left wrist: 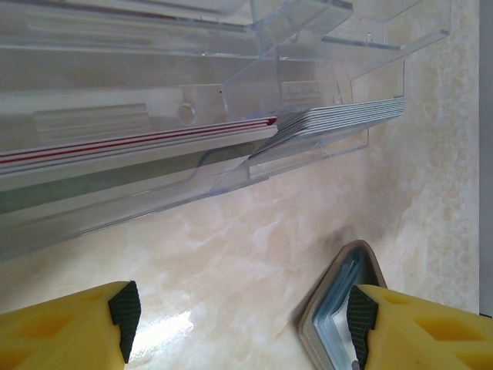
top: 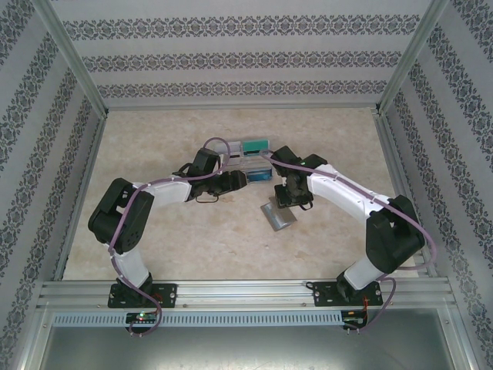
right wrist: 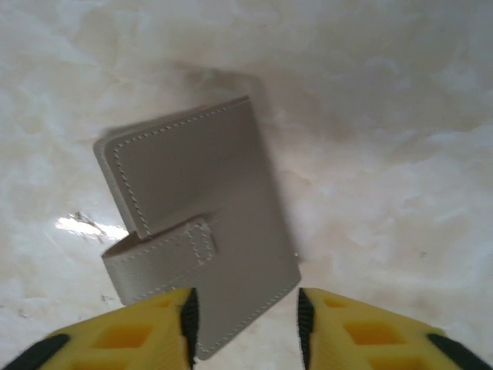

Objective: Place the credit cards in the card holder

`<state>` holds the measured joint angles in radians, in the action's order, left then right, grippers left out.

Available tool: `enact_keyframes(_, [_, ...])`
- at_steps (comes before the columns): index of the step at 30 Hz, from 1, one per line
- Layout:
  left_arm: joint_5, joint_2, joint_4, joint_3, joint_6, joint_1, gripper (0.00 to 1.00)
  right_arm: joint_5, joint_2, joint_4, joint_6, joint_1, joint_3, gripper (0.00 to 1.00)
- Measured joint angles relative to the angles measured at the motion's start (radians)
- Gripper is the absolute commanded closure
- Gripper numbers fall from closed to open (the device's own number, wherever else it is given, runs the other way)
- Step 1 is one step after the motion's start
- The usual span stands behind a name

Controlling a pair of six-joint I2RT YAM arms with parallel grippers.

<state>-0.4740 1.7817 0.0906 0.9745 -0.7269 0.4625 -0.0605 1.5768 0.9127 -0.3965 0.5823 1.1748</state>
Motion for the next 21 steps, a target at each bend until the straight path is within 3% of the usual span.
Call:
enact_keyframes(3, [0.0,0.0,-0.001,0.004,0.0,0.0,0.26,-0.017,0.01,0.008,0.033,0.048,0.016,0.45])
enact_keyframes(14, [0.011,-0.002,-0.008,0.011,0.0,-0.002,0.26,-0.033,0.186,-0.022,0.06,0.142,0.044,0.43])
enact_keyframes(16, [0.012,-0.009,-0.008,0.006,0.001,-0.006,0.26,-0.062,0.208,-0.023,0.058,0.142,0.045,0.48])
enact_keyframes(20, [0.015,-0.025,-0.008,-0.011,0.0,-0.01,0.26,-0.115,0.225,-0.018,0.054,0.142,0.049,0.76])
enact_keyframes(21, [0.015,-0.026,-0.008,-0.014,0.0,-0.011,0.26,-0.124,0.224,-0.016,0.056,0.141,0.049,0.79])
